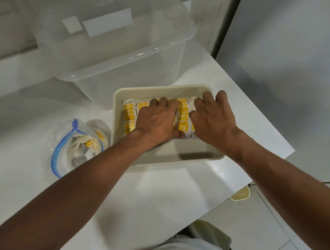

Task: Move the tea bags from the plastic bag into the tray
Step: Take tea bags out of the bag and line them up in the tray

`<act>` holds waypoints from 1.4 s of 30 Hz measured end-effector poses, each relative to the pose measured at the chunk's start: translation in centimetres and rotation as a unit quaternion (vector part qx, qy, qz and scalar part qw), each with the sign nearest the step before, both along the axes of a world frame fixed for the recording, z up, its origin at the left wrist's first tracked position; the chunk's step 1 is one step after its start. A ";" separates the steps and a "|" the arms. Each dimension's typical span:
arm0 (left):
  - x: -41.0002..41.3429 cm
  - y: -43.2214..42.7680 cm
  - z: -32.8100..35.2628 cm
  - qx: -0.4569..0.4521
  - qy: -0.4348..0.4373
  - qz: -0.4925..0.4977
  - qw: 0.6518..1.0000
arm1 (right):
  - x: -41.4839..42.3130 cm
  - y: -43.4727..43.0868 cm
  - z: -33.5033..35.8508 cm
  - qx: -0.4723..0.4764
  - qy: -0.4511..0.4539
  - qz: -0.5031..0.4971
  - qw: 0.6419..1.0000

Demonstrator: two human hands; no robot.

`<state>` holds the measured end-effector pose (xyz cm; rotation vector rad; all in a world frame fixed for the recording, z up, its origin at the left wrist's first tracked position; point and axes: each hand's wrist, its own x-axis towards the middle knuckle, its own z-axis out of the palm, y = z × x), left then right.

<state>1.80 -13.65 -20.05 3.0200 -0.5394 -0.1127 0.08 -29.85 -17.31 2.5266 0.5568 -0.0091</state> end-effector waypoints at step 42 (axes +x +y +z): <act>-4.2 6.8 4.7 -0.064 0.009 0.100 0.993 | -0.8 5.8 1.4 0.356 0.102 -0.043 0.928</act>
